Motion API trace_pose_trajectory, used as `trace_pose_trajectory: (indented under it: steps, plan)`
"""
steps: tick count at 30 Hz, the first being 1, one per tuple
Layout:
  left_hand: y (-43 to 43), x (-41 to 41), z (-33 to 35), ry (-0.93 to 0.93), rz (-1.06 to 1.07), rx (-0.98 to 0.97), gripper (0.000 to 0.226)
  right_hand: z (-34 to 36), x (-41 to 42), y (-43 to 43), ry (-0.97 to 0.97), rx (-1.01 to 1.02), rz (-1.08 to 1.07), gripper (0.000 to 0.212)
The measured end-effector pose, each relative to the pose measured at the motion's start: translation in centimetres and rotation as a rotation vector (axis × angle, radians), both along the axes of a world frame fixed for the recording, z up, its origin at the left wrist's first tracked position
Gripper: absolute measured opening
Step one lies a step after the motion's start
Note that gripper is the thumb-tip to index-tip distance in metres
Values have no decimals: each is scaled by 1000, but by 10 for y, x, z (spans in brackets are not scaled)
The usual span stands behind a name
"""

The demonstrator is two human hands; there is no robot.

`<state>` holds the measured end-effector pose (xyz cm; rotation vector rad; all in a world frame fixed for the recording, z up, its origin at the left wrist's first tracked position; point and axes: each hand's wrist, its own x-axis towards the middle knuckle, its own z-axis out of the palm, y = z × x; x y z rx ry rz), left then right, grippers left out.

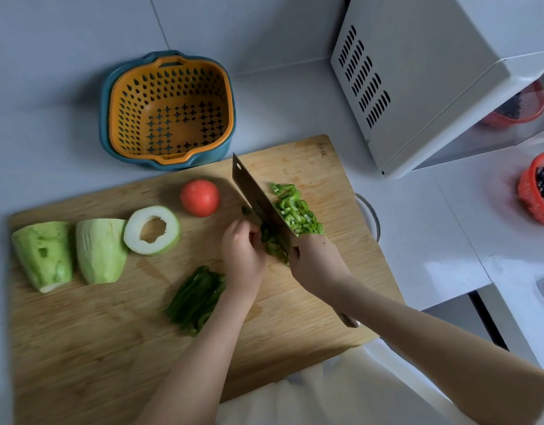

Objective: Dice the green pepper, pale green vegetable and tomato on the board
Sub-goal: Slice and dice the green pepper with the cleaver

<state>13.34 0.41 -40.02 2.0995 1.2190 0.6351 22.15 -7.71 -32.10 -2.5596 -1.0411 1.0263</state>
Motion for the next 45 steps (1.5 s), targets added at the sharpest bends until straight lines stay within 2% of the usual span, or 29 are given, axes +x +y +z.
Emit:
trace_pose_trajectory:
  steps: [7,13,21,27,30,38,45]
  plan:
    - [0,-1,1,25,-19,15,15,7,-1,-16,-26,96,-5,31]
    - [0,-1,0,11,-9,-8,16,12,-7,-25,-65,44,44,35]
    - [-2,1,-1,-2,18,-11,15,4,-8,-12,-37,-9,9,35]
    - [1,2,-1,28,-7,-6,14,-3,-3,5,14,88,-50,28]
    - [1,-1,0,30,-19,-7,11,5,-1,-6,11,127,-73,35]
    - [-1,-9,5,52,-22,-26,7,15,-11,-26,-35,64,4,33]
    - [-1,-10,5,34,11,-59,16,4,-22,-22,-26,2,-11,35]
